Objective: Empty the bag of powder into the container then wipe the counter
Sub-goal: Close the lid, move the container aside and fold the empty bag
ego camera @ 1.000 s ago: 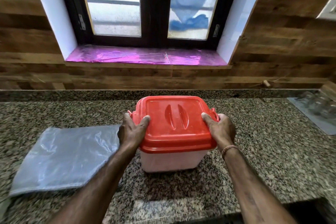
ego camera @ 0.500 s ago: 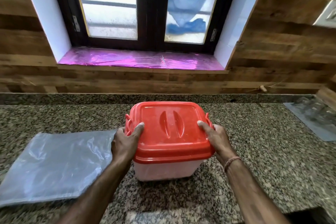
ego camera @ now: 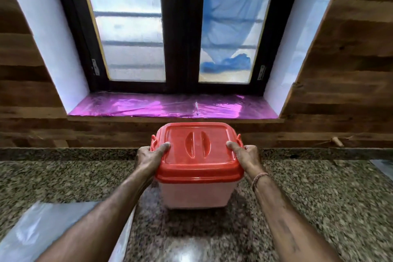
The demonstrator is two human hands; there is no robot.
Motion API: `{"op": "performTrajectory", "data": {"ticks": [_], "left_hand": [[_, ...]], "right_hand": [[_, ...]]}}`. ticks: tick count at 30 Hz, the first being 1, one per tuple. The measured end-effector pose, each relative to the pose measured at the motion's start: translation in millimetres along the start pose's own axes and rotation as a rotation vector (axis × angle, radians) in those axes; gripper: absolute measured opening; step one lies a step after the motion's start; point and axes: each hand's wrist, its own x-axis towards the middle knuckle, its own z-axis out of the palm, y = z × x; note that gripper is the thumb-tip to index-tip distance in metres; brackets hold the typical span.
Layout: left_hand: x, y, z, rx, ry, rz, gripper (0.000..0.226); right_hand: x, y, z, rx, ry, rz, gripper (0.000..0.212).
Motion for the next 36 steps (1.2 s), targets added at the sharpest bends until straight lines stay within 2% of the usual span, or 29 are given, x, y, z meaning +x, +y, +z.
{"op": "performTrajectory", "data": {"ticks": [8, 13, 18, 21, 25, 27, 29, 33, 35, 36], "left_hand": [[56, 9, 31, 0.088, 0.062, 0.000, 0.060], [63, 0, 31, 0.092, 0.067, 0.016, 0.068], [61, 3, 35, 0.157, 0.057, 0.060, 0.061], [49, 2, 28, 0.204, 0.032, 0.124, 0.072], [12, -26, 0, 0.126, -0.032, 0.173, 0.081], [-3, -53, -24, 0.141, -0.023, 0.137, 0.079], [-13, -83, -53, 0.191, 0.021, 0.091, 0.082], [-23, -134, -119, 0.299, 0.135, 0.009, 0.079], [-26, -157, -151, 0.365, 0.176, -0.022, 0.083], [-26, -169, -169, 0.413, 0.192, -0.038, 0.085]], "right_hand": [[62, 10, 21, 0.042, -0.013, 0.026, 0.030], [70, 22, 25, 0.085, 0.011, 0.023, 0.035], [71, 21, 25, 0.132, -0.002, 0.030, 0.030], [63, 16, 21, 0.121, -0.017, 0.037, 0.037], [29, 26, 23, 0.031, 0.076, -0.096, 0.053], [-3, 45, 34, -0.092, 0.159, -0.159, 0.088], [-43, 61, 51, -0.171, 0.248, -0.225, 0.103], [-134, 82, 101, -0.260, 0.288, -0.375, 0.089], [-171, 98, 131, -0.319, 0.197, -0.422, 0.087], [-186, 108, 146, -0.358, 0.097, -0.419, 0.086]]}}
